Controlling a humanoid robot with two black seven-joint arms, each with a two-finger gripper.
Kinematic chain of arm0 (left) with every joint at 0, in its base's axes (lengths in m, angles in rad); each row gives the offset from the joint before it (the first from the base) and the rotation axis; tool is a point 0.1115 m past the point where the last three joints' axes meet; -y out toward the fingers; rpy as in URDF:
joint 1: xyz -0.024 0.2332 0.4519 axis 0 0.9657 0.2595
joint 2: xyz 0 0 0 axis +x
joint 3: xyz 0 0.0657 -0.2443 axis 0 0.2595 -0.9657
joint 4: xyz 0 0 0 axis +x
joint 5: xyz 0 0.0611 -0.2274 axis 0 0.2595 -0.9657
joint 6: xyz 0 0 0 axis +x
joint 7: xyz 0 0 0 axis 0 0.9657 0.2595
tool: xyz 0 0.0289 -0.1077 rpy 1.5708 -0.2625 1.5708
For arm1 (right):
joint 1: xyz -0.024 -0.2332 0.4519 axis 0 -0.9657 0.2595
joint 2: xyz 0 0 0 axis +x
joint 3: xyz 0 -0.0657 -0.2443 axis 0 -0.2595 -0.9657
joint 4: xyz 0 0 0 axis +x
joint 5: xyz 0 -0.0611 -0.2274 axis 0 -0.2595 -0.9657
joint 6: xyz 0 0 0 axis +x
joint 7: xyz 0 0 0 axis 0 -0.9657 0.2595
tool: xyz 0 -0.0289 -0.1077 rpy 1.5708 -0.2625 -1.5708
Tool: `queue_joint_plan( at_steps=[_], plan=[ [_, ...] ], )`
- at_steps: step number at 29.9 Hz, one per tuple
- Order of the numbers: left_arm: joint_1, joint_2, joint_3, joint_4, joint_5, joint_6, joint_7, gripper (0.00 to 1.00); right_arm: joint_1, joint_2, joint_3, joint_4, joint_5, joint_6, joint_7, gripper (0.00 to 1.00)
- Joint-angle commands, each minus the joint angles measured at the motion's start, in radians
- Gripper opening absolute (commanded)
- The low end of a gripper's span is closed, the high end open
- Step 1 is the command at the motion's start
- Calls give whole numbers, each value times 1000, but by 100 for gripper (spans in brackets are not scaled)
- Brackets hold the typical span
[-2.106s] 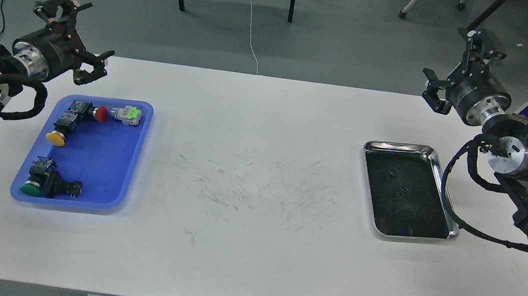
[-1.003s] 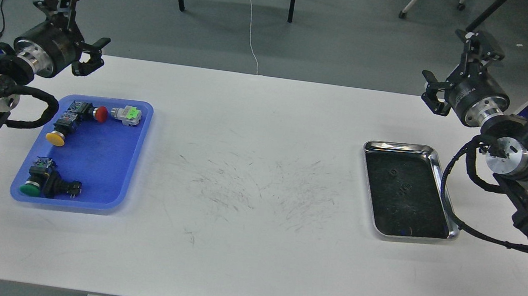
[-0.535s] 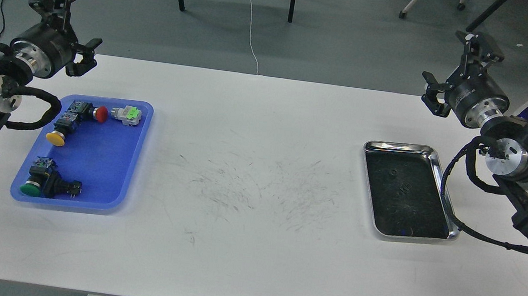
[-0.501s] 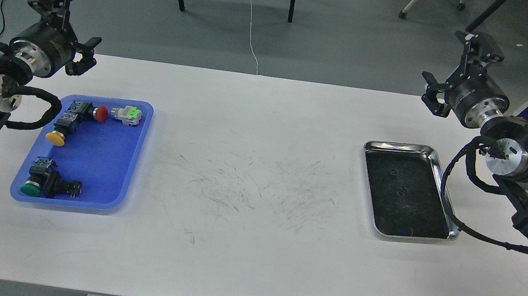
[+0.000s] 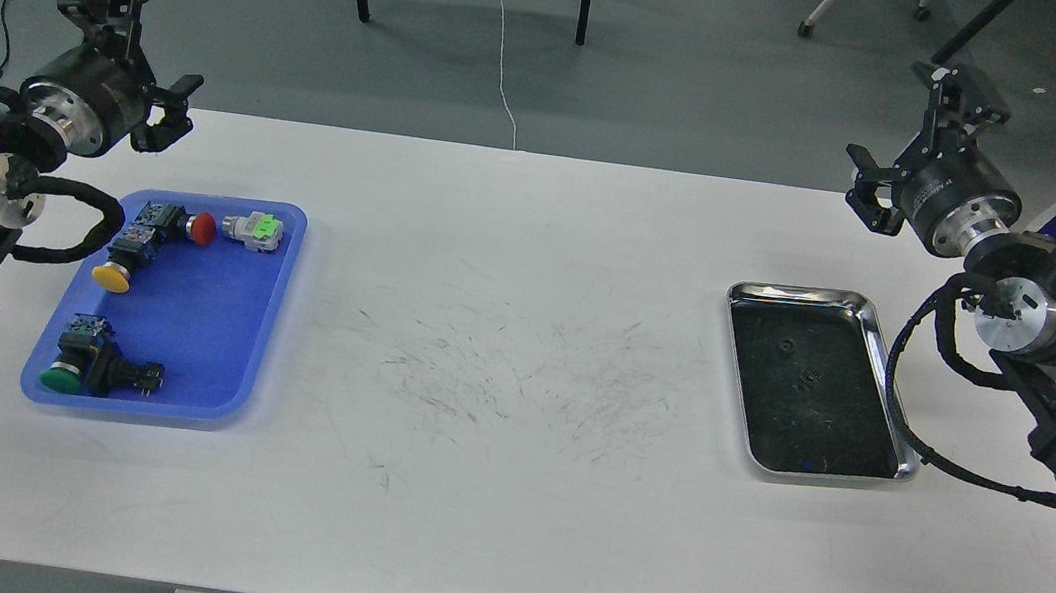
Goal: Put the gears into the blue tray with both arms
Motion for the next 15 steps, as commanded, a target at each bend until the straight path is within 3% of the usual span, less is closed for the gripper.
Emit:
queue_joint_plan(
  at_steps=[1, 8, 15],
  plan=[
    [-1, 0, 0, 0, 0, 2, 0, 99, 21, -25, -73, 3, 1, -1, -2, 99],
    [-3, 0, -2, 0, 8, 0, 0, 99, 96, -97, -225, 17, 1, -2, -37, 99],
    [-6, 2, -2, 0, 9, 2, 0, 99, 295, -119, -553, 17, -20, -2, -60, 99]
  ],
)
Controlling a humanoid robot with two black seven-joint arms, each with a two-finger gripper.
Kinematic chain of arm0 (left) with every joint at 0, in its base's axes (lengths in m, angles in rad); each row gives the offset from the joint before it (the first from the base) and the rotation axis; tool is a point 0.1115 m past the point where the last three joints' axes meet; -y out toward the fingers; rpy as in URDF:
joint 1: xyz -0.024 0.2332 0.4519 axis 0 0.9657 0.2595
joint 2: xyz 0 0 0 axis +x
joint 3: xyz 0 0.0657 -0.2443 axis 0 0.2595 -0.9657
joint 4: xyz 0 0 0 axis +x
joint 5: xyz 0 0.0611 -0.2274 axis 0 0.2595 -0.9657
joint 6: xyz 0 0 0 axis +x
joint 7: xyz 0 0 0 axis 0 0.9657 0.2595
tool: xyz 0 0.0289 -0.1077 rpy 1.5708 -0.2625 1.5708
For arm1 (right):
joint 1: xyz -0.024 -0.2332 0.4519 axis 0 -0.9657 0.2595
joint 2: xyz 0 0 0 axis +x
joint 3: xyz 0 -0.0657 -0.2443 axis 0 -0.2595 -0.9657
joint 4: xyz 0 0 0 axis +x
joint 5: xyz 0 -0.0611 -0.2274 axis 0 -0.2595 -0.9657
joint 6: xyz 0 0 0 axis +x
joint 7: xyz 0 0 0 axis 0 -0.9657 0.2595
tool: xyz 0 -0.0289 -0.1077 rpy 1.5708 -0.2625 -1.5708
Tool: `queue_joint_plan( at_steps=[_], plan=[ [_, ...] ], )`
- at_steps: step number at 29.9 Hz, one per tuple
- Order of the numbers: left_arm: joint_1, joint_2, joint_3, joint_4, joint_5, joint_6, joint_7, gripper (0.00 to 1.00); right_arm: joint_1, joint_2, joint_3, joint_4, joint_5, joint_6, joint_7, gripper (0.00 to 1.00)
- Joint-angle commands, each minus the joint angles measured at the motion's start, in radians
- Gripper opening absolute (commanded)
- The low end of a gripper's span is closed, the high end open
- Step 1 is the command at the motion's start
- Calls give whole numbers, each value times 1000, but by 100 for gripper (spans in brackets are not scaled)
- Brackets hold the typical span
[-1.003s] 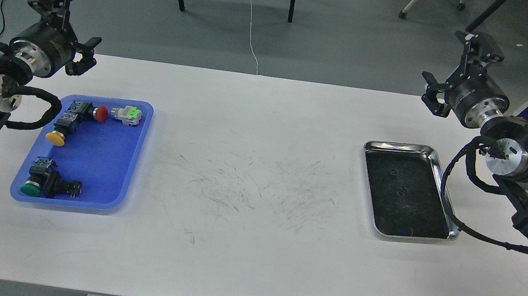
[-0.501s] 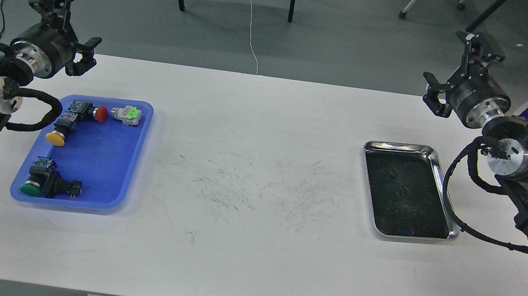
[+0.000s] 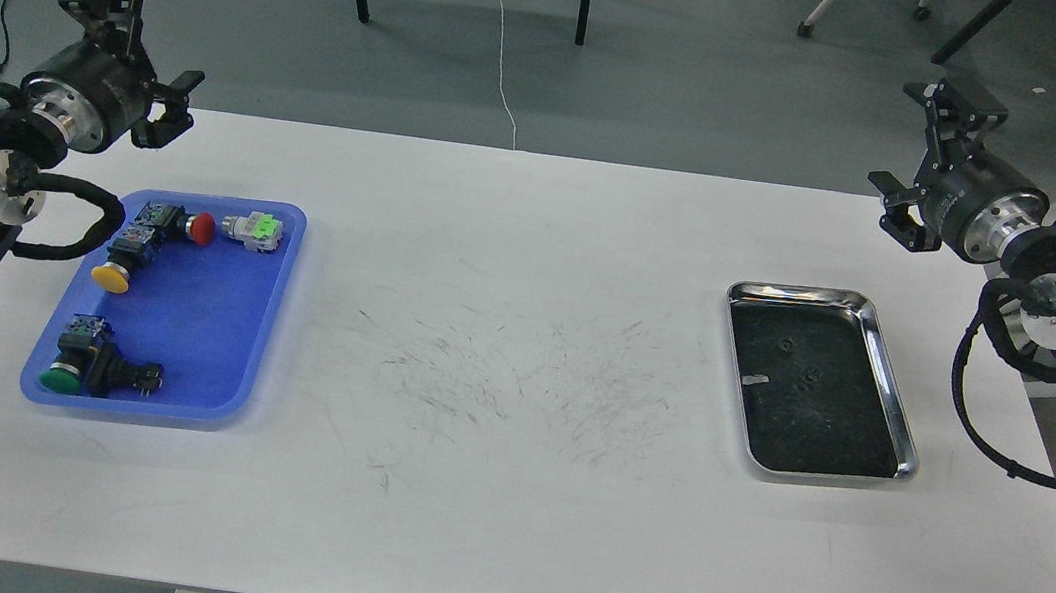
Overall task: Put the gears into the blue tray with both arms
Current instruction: 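Move the right gripper forward over the steel tray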
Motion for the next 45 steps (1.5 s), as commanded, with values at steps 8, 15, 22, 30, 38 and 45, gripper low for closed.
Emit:
queue_joint_plan(
  at_steps=[8, 15, 22, 30, 38, 45],
  plan=[
    [-5, 8, 0, 0, 1, 0, 0, 99, 319, 7, -524, 66, -17, 21, -1, 99],
    [-6, 14, -2, 0, 0, 0, 0, 99, 387, 48, -630, 88, -63, 26, 15, 99],
    [-6, 23, -2, 0, 0, 0, -2, 99, 389, 100, -659, 85, -259, 6, 7, 98],
    [-5, 35, 0, 0, 0, 0, -2, 99, 393, 212, -793, 80, -595, -55, 2, 97],
    [-5, 35, 0, 0, 0, 2, -2, 99, 385, 266, -895, 80, -770, -43, 45, 97],
    [2, 37, 0, 0, 0, 2, -2, 99, 378, 264, -938, 94, -804, -43, 110, 96]
  ],
)
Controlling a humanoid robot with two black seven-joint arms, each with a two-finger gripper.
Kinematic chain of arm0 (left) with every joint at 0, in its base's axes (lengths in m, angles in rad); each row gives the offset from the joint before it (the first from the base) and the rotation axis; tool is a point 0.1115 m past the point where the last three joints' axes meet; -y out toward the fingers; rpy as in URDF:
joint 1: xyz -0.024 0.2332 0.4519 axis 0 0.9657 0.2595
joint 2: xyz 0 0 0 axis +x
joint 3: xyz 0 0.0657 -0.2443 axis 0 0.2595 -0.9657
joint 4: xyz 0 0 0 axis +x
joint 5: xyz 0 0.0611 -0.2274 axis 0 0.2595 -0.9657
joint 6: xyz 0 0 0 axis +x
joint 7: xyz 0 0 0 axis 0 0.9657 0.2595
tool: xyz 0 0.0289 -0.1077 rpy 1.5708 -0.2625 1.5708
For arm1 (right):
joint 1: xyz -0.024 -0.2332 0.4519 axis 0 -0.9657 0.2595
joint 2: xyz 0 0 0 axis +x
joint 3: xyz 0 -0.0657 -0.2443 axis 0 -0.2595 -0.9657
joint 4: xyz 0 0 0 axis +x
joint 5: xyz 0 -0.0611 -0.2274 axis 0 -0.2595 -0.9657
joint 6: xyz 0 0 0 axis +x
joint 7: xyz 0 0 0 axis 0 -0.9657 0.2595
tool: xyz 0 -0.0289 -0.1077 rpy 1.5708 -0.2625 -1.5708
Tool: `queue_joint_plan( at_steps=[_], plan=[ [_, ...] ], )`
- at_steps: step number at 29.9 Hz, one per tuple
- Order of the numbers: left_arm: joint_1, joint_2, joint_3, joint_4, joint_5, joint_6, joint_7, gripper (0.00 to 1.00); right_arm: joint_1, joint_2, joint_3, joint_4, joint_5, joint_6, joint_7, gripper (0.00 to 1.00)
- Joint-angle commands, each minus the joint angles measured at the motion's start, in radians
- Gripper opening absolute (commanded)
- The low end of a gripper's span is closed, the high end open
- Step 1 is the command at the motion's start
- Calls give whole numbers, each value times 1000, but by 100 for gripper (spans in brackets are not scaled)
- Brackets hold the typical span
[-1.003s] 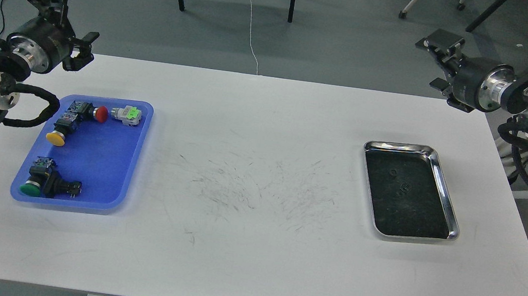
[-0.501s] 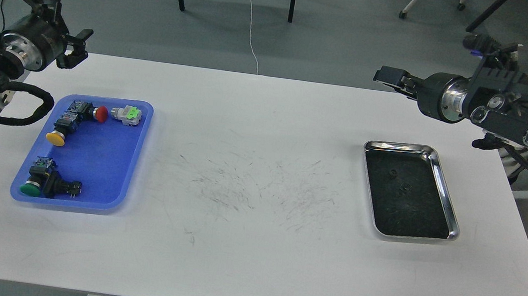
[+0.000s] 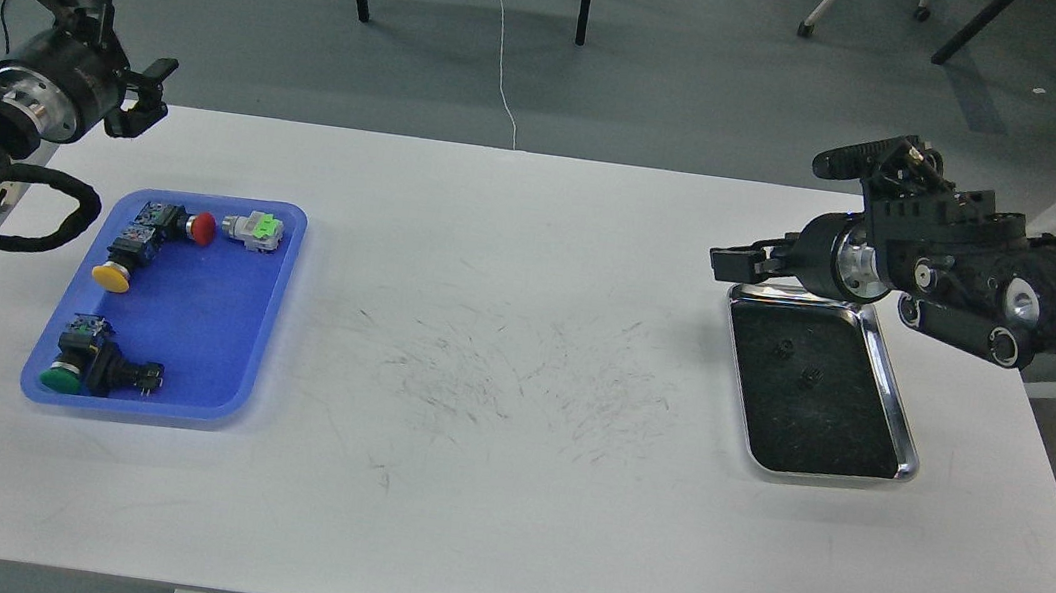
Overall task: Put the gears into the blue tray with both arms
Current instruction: 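Move the right gripper forward over the steel tray, then lower the right gripper into the steel tray and grasp the black gear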
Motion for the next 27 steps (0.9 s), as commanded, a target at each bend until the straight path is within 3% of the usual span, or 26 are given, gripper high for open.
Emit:
queue_joint_plan(
  at_steps=[1, 4, 10, 13, 27],
  plan=[
    [4, 2, 0, 1, 0, 0, 0, 99, -2, -4, -23, 14, -11, 0, 29, 96],
    [4, 2, 1, 2, 0, 0, 0, 99, 4, -10, -55, 14, -52, 2, 72, 96],
    [4, 2, 0, 2, 0, 0, 0, 99, 10, -49, -83, 16, -181, 3, 205, 95],
    [6, 2, 0, 2, 0, 0, 0, 99, 12, -79, -84, 39, -229, 5, 245, 94],
    [9, -9, 1, 3, 2, 2, 0, 99, -20, -155, -112, 54, -364, 3, 245, 93]
  ],
)
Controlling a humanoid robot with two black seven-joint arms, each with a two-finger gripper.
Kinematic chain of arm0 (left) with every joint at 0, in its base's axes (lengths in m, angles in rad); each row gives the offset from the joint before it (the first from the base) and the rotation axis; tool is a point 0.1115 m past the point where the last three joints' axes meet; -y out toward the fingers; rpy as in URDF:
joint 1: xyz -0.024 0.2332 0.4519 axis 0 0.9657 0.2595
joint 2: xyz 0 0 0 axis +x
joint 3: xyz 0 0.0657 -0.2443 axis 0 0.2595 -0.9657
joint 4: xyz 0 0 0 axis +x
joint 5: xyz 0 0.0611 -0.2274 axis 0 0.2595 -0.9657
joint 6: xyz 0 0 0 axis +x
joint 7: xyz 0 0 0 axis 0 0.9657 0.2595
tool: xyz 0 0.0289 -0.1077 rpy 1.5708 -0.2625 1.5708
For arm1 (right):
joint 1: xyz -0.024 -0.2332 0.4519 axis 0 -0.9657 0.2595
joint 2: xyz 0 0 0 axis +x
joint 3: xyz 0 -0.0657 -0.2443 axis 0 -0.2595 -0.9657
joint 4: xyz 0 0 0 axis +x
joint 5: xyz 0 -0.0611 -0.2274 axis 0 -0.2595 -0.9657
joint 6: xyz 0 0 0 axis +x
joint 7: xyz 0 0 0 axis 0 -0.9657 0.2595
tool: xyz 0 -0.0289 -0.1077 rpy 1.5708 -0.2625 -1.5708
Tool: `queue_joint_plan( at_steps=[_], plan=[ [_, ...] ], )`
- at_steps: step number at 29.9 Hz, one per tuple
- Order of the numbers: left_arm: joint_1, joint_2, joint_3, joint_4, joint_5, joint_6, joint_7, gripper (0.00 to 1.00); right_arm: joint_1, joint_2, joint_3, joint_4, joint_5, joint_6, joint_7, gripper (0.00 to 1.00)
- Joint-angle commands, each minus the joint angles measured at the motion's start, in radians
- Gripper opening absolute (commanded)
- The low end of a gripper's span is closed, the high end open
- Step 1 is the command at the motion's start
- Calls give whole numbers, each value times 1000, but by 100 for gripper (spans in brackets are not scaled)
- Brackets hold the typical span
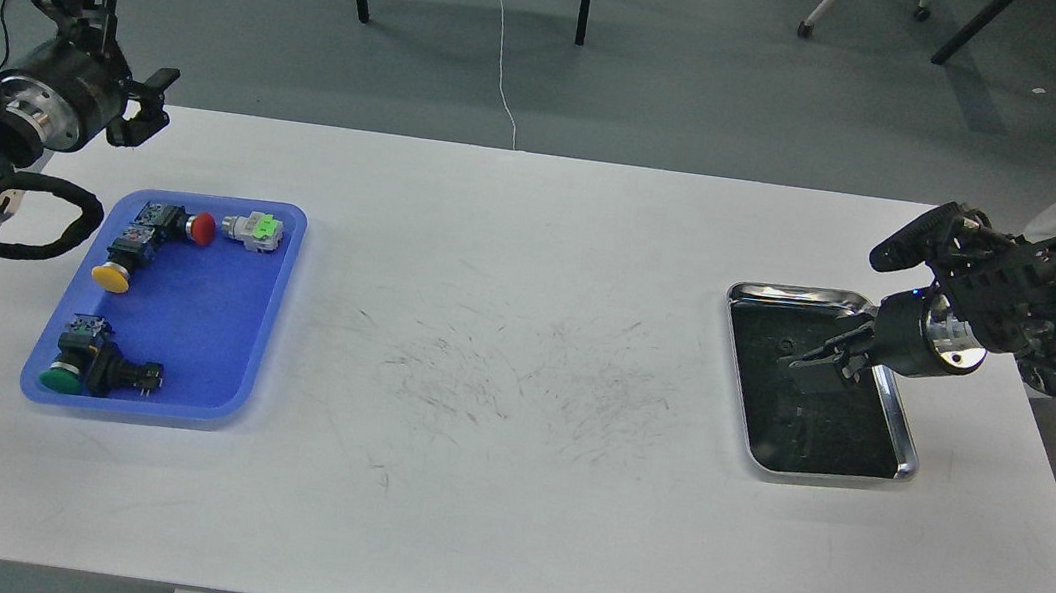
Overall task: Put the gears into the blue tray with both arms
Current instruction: 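Lower the right gripper into the steel tray and grasp the black gear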
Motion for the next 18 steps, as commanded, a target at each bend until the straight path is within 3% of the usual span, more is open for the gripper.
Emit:
queue_joint_plan(
  at_steps=[1, 18],
  plan=[
    [0, 0, -1, 0, -1, 0, 0, 99, -17, -1, -5, -10, -2, 0, 0, 93],
    [2, 4, -1, 0, -2, 2, 0, 99, -106, 50, -2, -132, 0, 3, 0, 77]
  ],
)
